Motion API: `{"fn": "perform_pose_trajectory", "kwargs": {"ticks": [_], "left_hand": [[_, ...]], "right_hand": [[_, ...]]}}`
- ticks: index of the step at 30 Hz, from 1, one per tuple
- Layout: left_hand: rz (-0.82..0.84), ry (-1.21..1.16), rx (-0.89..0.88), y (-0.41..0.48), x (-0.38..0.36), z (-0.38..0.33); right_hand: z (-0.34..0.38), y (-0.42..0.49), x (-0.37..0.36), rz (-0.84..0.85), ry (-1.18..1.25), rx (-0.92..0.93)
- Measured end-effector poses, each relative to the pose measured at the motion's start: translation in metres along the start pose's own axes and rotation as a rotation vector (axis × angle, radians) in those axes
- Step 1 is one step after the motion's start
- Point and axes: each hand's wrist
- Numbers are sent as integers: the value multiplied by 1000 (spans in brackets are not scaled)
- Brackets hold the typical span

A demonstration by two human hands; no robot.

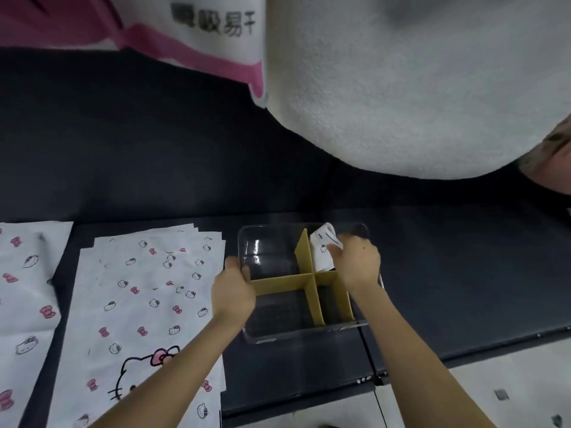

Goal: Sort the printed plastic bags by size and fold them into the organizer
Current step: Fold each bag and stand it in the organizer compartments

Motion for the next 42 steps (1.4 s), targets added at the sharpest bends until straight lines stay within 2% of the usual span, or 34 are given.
{"fn": "perform_pose_trajectory", "kwargs": {"ticks": [4, 7, 13, 24, 28, 33, 35, 39, 42], "left_hand": [[107, -80, 30, -4, 3, 8], [215, -175, -7, -9, 9, 12], [344, -246, -76, -18, 11, 23], [367, -294, -97, -19, 16, 26], [367, -292, -87, -19, 15, 25], [367, -287, -89, -19, 14, 26], [367, -282, -91, -18, 14, 26], [352, -267, -104, -19, 13, 26], [351, -264, -104, -19, 13, 27]], "right_hand": [[-1, -3, -13, 30, 317, -98], [-1, -11, -24, 5, 419, -134], [6, -17, -42, 61, 310, -146], [-4, -32, -41, -74, 250, -62], [-1, -27, -44, -88, 293, -130], [-7, -18, -35, -216, 436, -238], [-14, -19, -31, -198, 381, -216], [-22, -25, -31, -303, 210, -112], [-27, -22, -32, -181, 188, -184]]}}
Point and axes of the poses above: each hand's wrist, its own y-axis towards the middle knuckle, its own x-axis out of the back of the hand, z = x × y, and after that the axes turned 13 degrees about y, right-handed
